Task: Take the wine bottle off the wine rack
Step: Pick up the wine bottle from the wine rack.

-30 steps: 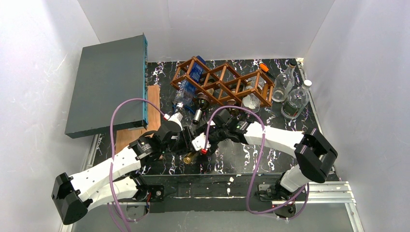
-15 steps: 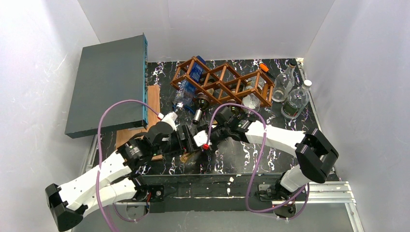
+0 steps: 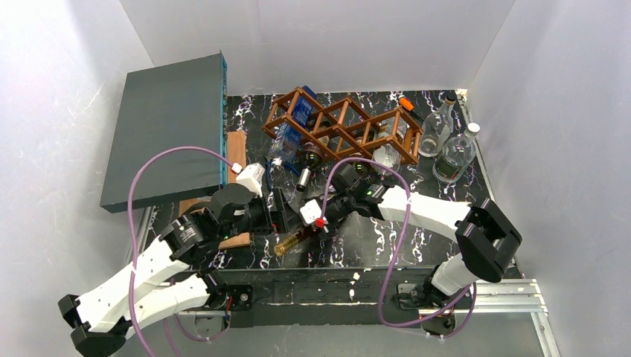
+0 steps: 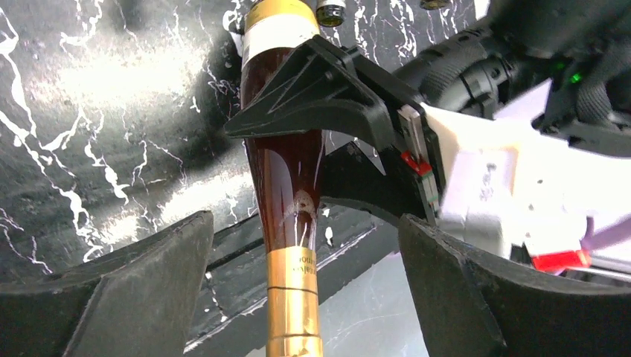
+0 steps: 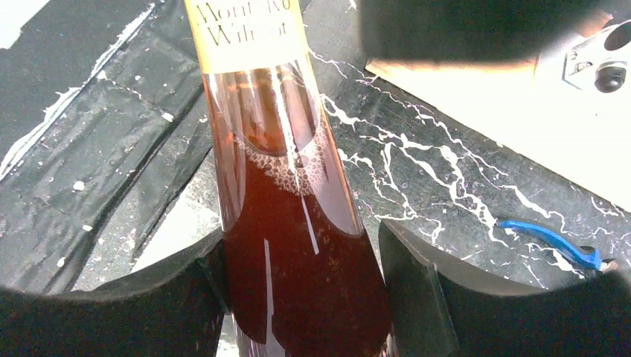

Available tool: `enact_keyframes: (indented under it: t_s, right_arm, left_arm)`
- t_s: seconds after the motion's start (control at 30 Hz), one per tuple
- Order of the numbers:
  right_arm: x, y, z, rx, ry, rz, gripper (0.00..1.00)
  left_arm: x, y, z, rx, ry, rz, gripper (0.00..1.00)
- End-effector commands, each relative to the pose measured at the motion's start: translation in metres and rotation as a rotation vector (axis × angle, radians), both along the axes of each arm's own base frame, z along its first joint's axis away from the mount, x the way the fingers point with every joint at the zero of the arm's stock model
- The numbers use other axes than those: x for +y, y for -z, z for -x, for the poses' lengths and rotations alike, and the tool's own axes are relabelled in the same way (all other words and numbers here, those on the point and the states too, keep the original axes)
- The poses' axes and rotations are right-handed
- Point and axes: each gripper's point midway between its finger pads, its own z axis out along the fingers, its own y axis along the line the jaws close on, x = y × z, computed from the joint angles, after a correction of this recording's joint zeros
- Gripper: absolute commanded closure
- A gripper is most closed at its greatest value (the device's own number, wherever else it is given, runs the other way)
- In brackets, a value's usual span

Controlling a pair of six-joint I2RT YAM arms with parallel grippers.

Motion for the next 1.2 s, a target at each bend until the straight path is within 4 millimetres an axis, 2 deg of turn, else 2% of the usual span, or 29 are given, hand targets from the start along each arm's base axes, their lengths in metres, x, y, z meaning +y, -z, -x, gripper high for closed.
enact_keyframes:
  t_s: [0.0,0.23,0.4,0.67,0.77,1.17]
  right_arm:
    - [0.000,-0.030,0.003,0.082,0.023,-0.061,0.85]
    - [-0.008,-0.050,-0.002,0.183,0.047,-0.100,0.87]
    - [-0.014,-0.058,-0.007,0.237,0.060,-0.122,0.88]
    - [-0.013,-0.059,-0.005,0.302,0.057,-0.137,0.89]
    - [-0.013,-0.064,-0.006,0.321,0.060,-0.150,0.89]
    - [-0.020,-0.079,-0.017,0.388,0.099,-0.209,0.90]
  left_arm:
    - [-0.001,-0.053,0.000,-0.200,0.086,0.070,0.06]
    - [0.015,-0.104,-0.007,-0.505,0.123,0.072,0.02]
    - [0.016,-0.121,-0.010,-0.661,0.136,0.102,0.02]
    - [0.018,-0.118,-0.006,-0.779,0.135,0.175,0.02]
    - [0.016,-0.113,-0.005,-0.782,0.144,0.184,0.02]
    - [0.019,-0.121,-0.009,-0.813,0.109,0.199,0.02]
